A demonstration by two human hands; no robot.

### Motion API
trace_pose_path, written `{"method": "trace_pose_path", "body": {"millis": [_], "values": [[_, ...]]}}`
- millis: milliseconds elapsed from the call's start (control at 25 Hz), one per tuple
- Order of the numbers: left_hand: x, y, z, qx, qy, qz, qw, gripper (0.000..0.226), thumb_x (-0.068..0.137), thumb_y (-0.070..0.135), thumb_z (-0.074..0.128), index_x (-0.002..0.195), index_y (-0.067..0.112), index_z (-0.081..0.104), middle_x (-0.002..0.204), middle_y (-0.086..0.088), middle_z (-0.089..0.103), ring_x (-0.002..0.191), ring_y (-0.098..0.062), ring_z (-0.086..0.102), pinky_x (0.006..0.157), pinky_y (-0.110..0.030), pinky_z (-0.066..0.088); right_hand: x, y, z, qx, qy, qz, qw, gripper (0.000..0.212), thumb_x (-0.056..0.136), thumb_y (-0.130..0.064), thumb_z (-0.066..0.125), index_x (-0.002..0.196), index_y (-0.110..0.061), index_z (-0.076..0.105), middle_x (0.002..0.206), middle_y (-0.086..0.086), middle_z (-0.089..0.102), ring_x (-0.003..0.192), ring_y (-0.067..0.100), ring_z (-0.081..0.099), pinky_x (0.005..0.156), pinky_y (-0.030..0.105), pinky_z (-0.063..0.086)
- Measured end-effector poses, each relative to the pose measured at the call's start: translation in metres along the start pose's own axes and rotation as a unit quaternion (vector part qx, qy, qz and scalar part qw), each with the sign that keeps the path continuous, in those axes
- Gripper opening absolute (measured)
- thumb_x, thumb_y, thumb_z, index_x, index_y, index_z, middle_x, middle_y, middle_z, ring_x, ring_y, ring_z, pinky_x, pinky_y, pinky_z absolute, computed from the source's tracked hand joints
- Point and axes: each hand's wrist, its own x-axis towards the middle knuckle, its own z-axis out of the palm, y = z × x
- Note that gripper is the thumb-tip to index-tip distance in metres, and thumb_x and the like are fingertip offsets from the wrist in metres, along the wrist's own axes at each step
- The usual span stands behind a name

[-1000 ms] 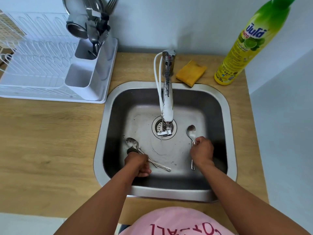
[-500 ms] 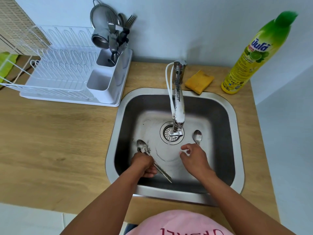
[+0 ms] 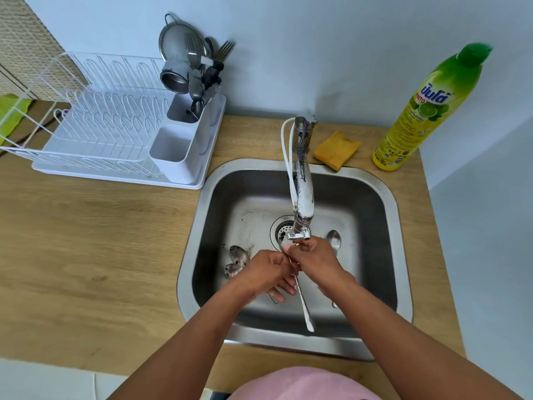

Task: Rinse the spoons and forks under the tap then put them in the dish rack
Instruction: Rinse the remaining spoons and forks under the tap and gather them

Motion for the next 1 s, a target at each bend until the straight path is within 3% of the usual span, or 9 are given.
{"method": "trace_pose_path", "body": {"millis": [80, 240, 400, 480, 680, 840, 1000], "values": [[0.000, 0.002, 0.005, -0.011, -0.017, 0.016, 1.000, 0.012, 0.097, 0.009, 0.060, 0.089, 0.008, 0.068, 0.081, -0.016, 0.071, 0.066, -0.022, 0.073, 0.049, -0.028, 0.056, 0.003, -0.004, -0.005, -0.026, 0.015, -0.012, 0.999, 0.008, 0.085, -0.009, 0.075, 0.078, -0.008, 0.072, 0.063, 0.006, 0.068, 0.055, 0.015, 0.061, 0.054, 0.028, 0.053], [0.001, -0.001, 0.002, -0.059, -0.010, 0.023, 0.998, 0.020, 0.097, 0.023, 0.067, 0.086, 0.007, 0.074, 0.078, -0.012, 0.074, 0.068, -0.022, 0.074, 0.049, -0.028, 0.058, 0.006, -0.007, -0.009, -0.005, 0.023, -0.010, 1.000, 0.009, 0.087, -0.008, 0.072, 0.080, -0.003, 0.074, 0.061, 0.006, 0.069, 0.053, 0.015, 0.061, 0.055, 0.030, 0.052], [0.006, -0.004, -0.004, -0.107, 0.108, 0.023, 0.988, 0.031, 0.094, 0.035, 0.070, 0.078, 0.008, 0.073, 0.065, -0.006, 0.073, 0.060, -0.020, 0.075, 0.045, -0.028, 0.057, 0.004, -0.008, -0.005, -0.023, 0.023, -0.018, 0.999, 0.019, 0.091, -0.013, 0.066, 0.076, -0.015, 0.076, 0.051, 0.000, 0.065, 0.049, 0.012, 0.058, 0.050, 0.025, 0.050], [0.009, -0.003, -0.008, -0.117, 0.150, 0.039, 0.981, 0.025, 0.093, 0.032, 0.071, 0.085, 0.008, 0.071, 0.066, -0.005, 0.073, 0.061, -0.020, 0.075, 0.046, -0.028, 0.057, 0.001, -0.008, -0.001, -0.037, 0.018, -0.017, 0.999, 0.022, 0.092, -0.016, 0.063, 0.075, -0.022, 0.077, 0.051, -0.001, 0.066, 0.048, 0.009, 0.059, 0.050, 0.024, 0.053], [0.015, 0.005, -0.008, -0.095, 0.150, 0.106, 0.978, 0.009, 0.095, 0.014, 0.068, 0.092, 0.011, 0.075, 0.070, -0.004, 0.077, 0.062, -0.015, 0.072, 0.051, -0.025, 0.057, -0.010, -0.012, -0.002, 0.051, -0.041, 0.006, 0.998, 0.036, 0.095, -0.010, 0.057, 0.078, -0.035, 0.077, 0.066, -0.001, 0.072, 0.052, 0.014, 0.063, 0.053, 0.028, 0.056], [0.020, 0.012, -0.008, -0.122, 0.147, 0.111, 0.975, 0.011, 0.096, 0.012, 0.066, 0.099, 0.012, 0.077, 0.080, -0.005, 0.078, 0.066, -0.012, 0.071, 0.055, -0.023, 0.056, -0.013, -0.007, -0.013, 0.174, -0.057, 0.075, 0.980, 0.021, 0.099, -0.016, 0.055, 0.096, -0.017, 0.076, 0.078, 0.008, 0.075, 0.055, 0.021, 0.062, 0.052, 0.031, 0.054], [0.021, 0.016, -0.005, -0.137, 0.136, 0.105, 0.976, 0.017, 0.098, 0.008, 0.061, 0.107, 0.005, 0.075, 0.086, -0.010, 0.078, 0.067, -0.013, 0.070, 0.058, -0.023, 0.057, -0.017, 0.004, -0.017, 0.184, -0.044, 0.084, 0.978, 0.014, 0.097, -0.015, 0.064, 0.098, -0.007, 0.075, 0.076, 0.007, 0.073, 0.054, 0.015, 0.059, 0.054, 0.027, 0.050]]}}
